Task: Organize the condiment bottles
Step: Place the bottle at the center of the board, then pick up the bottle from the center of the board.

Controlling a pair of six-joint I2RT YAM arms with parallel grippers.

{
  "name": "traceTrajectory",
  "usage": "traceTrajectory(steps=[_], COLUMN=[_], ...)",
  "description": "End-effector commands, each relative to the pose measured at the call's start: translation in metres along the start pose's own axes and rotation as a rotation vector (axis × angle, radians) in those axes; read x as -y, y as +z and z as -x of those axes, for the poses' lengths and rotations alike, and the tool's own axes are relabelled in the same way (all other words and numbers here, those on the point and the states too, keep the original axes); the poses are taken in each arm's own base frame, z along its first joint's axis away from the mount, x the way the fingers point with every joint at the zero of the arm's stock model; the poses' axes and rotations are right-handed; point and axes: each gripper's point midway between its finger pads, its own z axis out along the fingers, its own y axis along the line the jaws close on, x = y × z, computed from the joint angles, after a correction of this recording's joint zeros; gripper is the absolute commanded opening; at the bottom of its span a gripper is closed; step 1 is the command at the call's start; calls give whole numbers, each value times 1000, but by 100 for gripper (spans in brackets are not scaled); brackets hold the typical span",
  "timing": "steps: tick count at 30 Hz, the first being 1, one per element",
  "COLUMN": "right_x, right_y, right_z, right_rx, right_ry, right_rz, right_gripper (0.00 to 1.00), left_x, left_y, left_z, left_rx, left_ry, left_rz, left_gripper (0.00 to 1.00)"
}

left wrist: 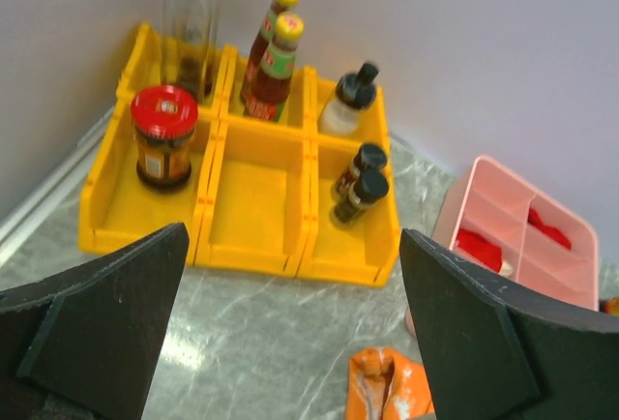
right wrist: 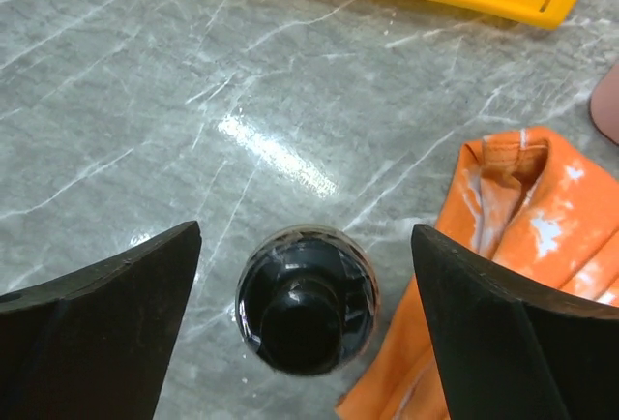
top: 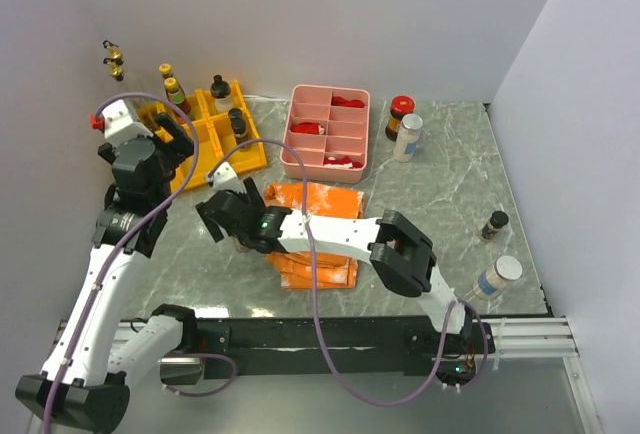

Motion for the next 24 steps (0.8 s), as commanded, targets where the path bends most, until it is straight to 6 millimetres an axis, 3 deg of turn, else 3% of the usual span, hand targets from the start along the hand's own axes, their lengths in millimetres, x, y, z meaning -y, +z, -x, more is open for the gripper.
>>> traceTrajectory(steps=[1, 2, 3, 4, 5, 6, 7, 9, 14, 15, 19, 24], right_x=[12, 19, 22, 27, 34, 39, 47, 61, 97, 103, 126, 145], right_y=[-47, -65, -73, -78, -97, -104, -106, -130, -169, -171, -202, -225], right_z=[57, 74, 77, 67, 81, 80, 62, 68, 38, 22, 18, 13], right_rx=[108, 142, 150, 135, 169, 171, 143, 177, 186, 167, 212, 259], right_ry=[57, 80, 85, 76, 99, 105, 90, 126, 163, 154, 208, 237], right_rz=[21, 34, 41, 42, 55, 53, 42, 49, 49, 42, 52, 54], right_gripper=[99, 100, 100, 100, 100, 100, 100, 100, 100, 100, 100, 100], left_x=[-3, -4, -4, -3, -2, 0, 1, 8, 9, 8, 5, -2], left_y=[1, 1, -2, -1, -2, -7, -7, -13, -35, -40, -47, -57], left_z=[-15, -17, -24, -33, -38, -51, -60, -85, -150, -156, -187, -225], left_rx=[-76, -87, -134, -176, -208, -277, -317, -422, -643, -658, -696, -773], left_ry=[-39, -66, -52, -40, -39, -25, -19, -21, 30, 31, -3, 65], left_rz=[45, 60, 61, 63, 59, 42, 39, -10, -120, -134, -144, -66], left_gripper=[97, 96, 96, 96, 97, 96, 96, 96, 96, 97, 96, 97])
